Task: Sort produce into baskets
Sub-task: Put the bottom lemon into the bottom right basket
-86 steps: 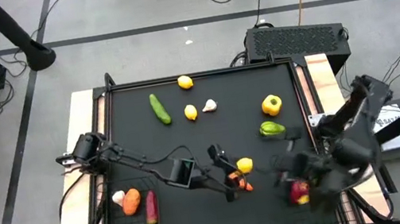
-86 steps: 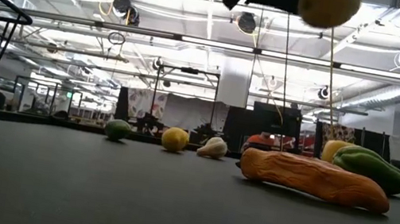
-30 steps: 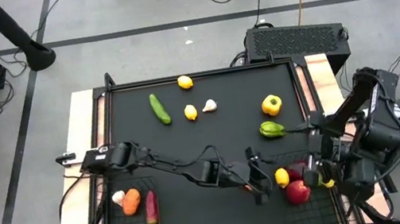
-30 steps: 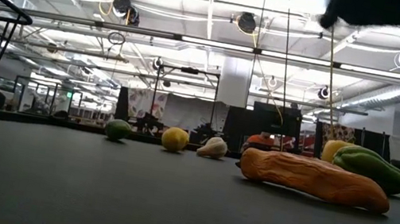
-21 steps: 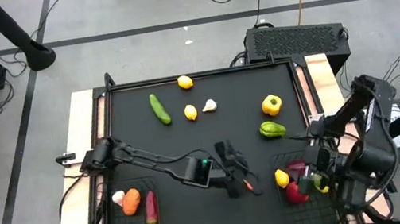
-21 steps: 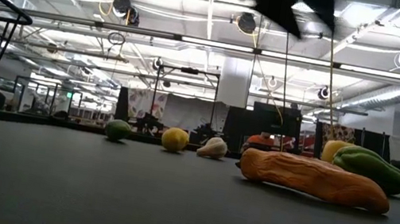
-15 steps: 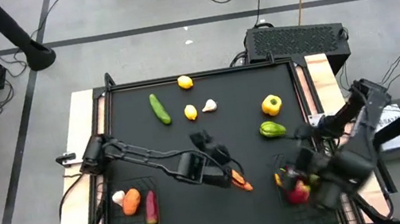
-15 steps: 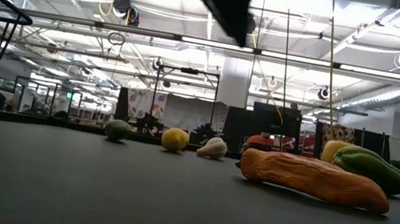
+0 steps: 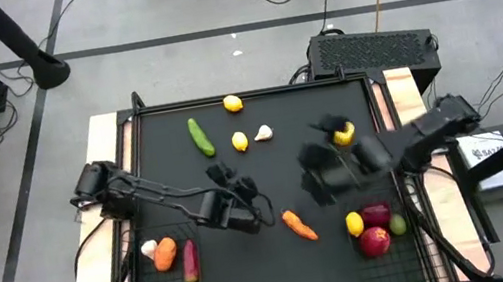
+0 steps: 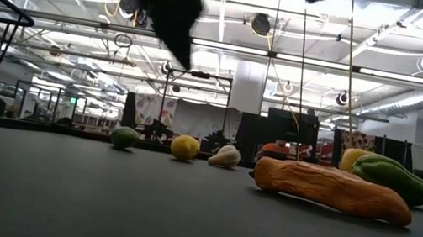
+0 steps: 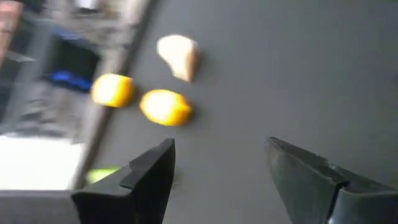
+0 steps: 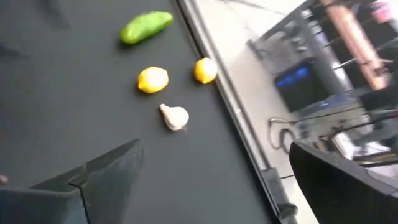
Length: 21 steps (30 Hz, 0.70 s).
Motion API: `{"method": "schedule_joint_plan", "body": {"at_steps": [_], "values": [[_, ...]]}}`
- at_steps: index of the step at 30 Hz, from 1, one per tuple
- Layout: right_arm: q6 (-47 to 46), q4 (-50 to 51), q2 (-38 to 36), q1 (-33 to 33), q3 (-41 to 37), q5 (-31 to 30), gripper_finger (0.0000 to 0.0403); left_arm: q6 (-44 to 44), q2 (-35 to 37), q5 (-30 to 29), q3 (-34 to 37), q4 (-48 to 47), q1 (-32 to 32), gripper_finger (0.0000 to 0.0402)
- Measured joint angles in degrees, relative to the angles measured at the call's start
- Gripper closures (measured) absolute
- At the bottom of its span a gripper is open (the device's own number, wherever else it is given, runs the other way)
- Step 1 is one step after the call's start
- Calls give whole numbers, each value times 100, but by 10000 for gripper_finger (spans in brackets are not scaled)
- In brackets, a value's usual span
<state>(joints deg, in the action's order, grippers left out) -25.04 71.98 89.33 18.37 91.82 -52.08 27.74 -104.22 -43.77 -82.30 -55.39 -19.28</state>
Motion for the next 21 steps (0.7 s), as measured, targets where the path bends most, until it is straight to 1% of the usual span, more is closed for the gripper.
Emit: {"method": "schedule_joint_plan", "body": {"at_steps": [2, 3, 6, 9, 12, 15, 18, 21], "values": [[910, -744, 5, -501, -61, 473, 12, -346, 143, 479, 334, 565, -167, 148], [1324, -1110, 5, -740, -108, 729, 12, -476, 193, 585, 462, 778, -257, 148], [2303, -2266, 5, -1462, -342, 1856, 12, -736, 417, 584, 709, 779, -506, 148], [2788, -3536, 13, -2103, -765, 2937, 12, -623, 845, 159, 823, 551, -727, 148], [2818, -4894, 113, -2604, -1262, 3657, 12, -614, 1400, -360, 992, 473, -870, 148], [2726, -5727, 413, -2901, -1573, 4175, 11, -600, 2057, -843, 1280, 565, -890, 148], [2741, -6055, 937, -3067, -1590, 4346, 5, -733, 2608, -1397, 1631, 885, -858, 148], [2783, -6339, 1464, -3204, -1592, 4352, 4, -964, 3003, -1871, 1963, 1230, -755, 148]]}}
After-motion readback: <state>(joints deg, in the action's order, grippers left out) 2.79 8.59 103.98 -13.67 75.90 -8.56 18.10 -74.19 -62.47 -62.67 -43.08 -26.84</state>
